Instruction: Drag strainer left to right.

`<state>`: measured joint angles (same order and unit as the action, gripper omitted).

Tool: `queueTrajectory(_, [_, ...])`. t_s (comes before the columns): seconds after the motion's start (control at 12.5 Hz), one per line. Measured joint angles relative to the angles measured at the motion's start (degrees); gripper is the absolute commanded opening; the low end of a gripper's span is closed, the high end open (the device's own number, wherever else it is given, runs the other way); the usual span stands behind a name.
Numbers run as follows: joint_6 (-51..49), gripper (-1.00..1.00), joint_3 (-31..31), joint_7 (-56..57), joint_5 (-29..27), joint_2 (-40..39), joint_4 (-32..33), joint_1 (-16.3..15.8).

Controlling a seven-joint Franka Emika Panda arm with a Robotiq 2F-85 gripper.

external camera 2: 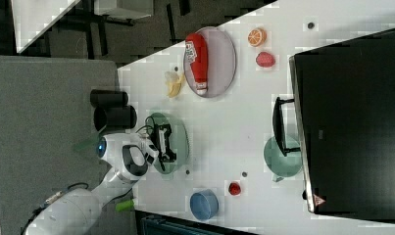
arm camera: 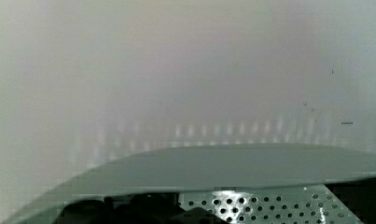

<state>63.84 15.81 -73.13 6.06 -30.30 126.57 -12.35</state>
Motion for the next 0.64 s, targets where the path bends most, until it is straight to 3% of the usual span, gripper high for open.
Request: queueTrajectory(0.64, [0.22, 1.00, -2.14, 0.06, -0.37, 6.06, 3.80, 2.38])
